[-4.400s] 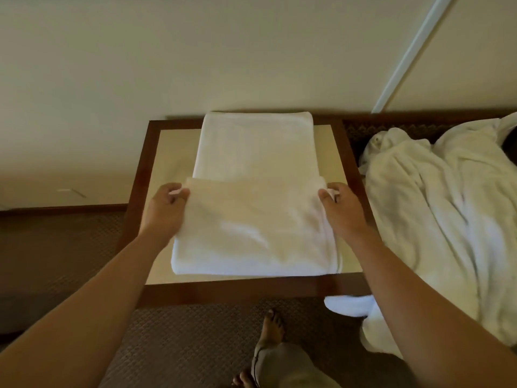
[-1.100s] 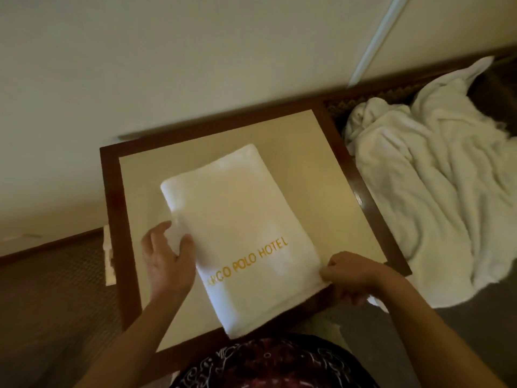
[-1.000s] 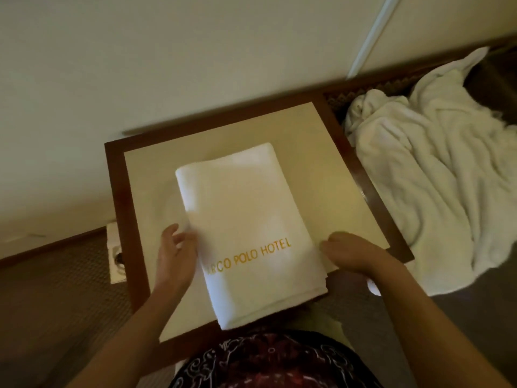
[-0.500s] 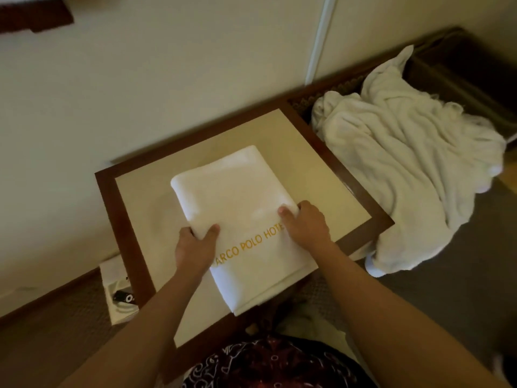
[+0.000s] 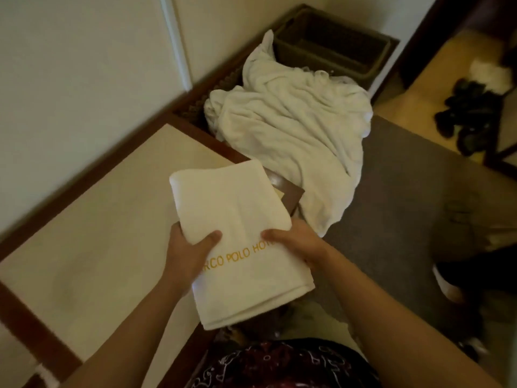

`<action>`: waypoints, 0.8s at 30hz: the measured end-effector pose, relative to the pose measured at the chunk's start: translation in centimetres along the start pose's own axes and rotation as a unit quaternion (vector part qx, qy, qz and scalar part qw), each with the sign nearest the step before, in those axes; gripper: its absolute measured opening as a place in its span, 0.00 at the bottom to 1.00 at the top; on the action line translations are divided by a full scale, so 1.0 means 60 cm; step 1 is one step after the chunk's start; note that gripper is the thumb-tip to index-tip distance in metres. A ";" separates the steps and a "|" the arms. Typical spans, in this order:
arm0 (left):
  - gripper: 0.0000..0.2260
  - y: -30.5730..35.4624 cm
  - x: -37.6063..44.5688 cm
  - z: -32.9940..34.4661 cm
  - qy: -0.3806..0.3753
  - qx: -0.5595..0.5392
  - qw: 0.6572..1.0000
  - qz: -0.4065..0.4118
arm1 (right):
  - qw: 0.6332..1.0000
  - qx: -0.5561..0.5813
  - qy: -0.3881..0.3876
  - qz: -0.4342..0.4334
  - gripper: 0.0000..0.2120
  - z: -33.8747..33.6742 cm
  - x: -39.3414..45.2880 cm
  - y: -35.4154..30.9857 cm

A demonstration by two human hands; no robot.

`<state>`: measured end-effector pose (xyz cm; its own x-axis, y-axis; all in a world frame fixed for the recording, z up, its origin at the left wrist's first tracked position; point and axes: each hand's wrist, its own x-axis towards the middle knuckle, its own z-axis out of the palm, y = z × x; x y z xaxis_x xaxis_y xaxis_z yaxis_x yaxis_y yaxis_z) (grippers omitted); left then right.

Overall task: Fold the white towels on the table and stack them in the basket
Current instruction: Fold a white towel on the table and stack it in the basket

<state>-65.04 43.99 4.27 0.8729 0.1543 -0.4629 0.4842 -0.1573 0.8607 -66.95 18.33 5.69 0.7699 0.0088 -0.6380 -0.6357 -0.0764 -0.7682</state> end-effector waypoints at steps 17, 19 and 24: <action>0.24 0.196 -0.073 0.674 -0.327 0.090 0.928 0.157 | 0.896 0.214 0.382 -0.073 0.17 -0.546 -0.185 0.124; 0.23 0.208 -0.093 0.746 -0.352 0.096 0.917 0.162 | 0.886 0.219 0.402 -0.072 0.18 -0.606 -0.199 0.137; 0.23 0.242 -0.116 0.890 -0.383 0.105 0.899 0.183 | 0.866 0.228 0.436 -0.088 0.17 -0.733 -0.218 0.140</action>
<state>-60.85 -11.43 8.68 0.7228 -0.6497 -0.2356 0.0856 -0.2542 0.9634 -79.94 -26.25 9.95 0.4793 -0.7915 -0.3793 -0.3071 0.2536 -0.9173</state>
